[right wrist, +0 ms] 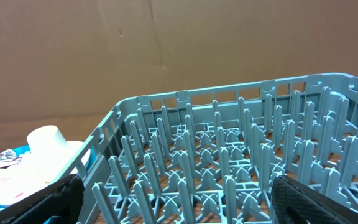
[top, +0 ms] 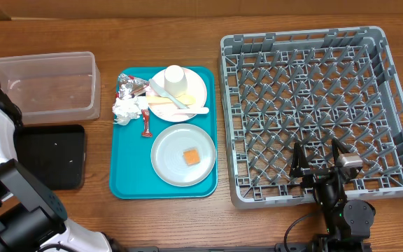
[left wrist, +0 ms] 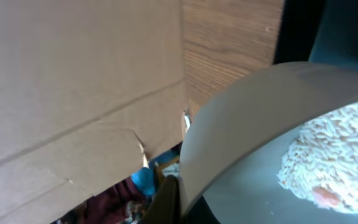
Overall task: Sort waste into correct bins and load items into the dishwasher rack
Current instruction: 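Tilt the bowl with the left gripper to pour rice onto black tray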
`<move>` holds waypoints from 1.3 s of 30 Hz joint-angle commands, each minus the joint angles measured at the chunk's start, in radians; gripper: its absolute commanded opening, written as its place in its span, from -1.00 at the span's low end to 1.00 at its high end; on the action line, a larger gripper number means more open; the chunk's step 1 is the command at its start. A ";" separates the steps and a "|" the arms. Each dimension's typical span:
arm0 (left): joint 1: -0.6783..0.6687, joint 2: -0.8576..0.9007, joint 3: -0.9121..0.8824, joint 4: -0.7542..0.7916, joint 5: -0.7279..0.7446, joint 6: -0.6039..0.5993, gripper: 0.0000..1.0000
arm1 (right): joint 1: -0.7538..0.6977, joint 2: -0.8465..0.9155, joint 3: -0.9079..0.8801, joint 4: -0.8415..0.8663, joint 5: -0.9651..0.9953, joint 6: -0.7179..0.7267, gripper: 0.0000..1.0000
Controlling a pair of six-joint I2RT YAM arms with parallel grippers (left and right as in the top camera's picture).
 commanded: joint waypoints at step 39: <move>-0.066 0.010 -0.113 0.257 -0.111 0.041 -0.92 | -0.005 -0.012 -0.011 0.005 -0.006 -0.003 1.00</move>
